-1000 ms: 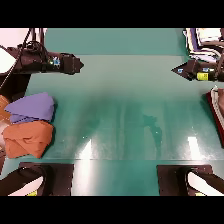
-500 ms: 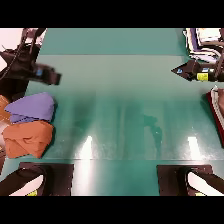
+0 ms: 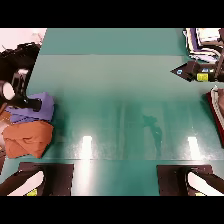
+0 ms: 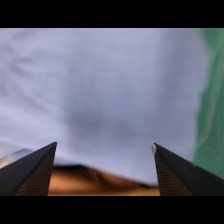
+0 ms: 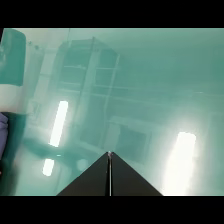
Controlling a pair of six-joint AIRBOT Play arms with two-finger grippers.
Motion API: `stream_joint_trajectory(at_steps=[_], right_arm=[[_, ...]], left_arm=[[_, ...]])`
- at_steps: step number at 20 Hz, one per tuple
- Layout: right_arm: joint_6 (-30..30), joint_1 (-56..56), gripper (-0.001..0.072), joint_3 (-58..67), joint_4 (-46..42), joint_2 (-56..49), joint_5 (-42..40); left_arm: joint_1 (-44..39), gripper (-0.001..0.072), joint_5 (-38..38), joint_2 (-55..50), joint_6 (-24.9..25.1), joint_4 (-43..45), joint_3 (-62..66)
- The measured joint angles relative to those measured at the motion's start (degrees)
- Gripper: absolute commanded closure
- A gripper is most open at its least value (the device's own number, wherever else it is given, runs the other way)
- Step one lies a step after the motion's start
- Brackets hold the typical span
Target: Fold the shirts.
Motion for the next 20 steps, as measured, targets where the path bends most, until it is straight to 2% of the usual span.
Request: stream_joint_trajectory(at_steps=[1,2,3,4,9,14,17,20], right_arm=[[0.0,0.0,0.0698,0.0,0.0,0.0,0.0],[0.0,0.0,0.0698,0.0,0.0,0.0,0.0],[0.0,0.0,0.0698,0.0,0.0,0.0,0.0],[0.0,0.0,0.0698,0.0,-0.02,0.0,0.0],[0.0,0.0,0.0699,0.04,0.68,0.0,-0.02],[0.0,0.37,0.0698,5.4,4.85,0.0,0.63],[0.0,0.68,0.0698,12.63,5.53,0.02,0.9],[0.0,0.76,0.0699,19.47,5.77,0.02,1.07]], left_arm=[[0.66,0.0115,2.89,0.0,-0.33,-0.2,-2.27],[1.14,0.0383,4.85,0.0,-0.81,-0.31,-3.76],[1.44,0.0567,6.45,0.04,-1.4,-0.5,-4.87],[1.7,0.0676,7.91,0.11,-1.97,-0.61,-5.75],[2.25,0.0678,8.44,2.91,-4.33,-0.7,-3.67],[1.92,0.0679,5.27,11.65,-4.76,-2.43,13.0],[-2.64,0.068,0.76,14.91,-3.1,-5.01,25.83],[-11.82,0.0681,-4.07,16.15,-1.66,-6.4,34.99]])
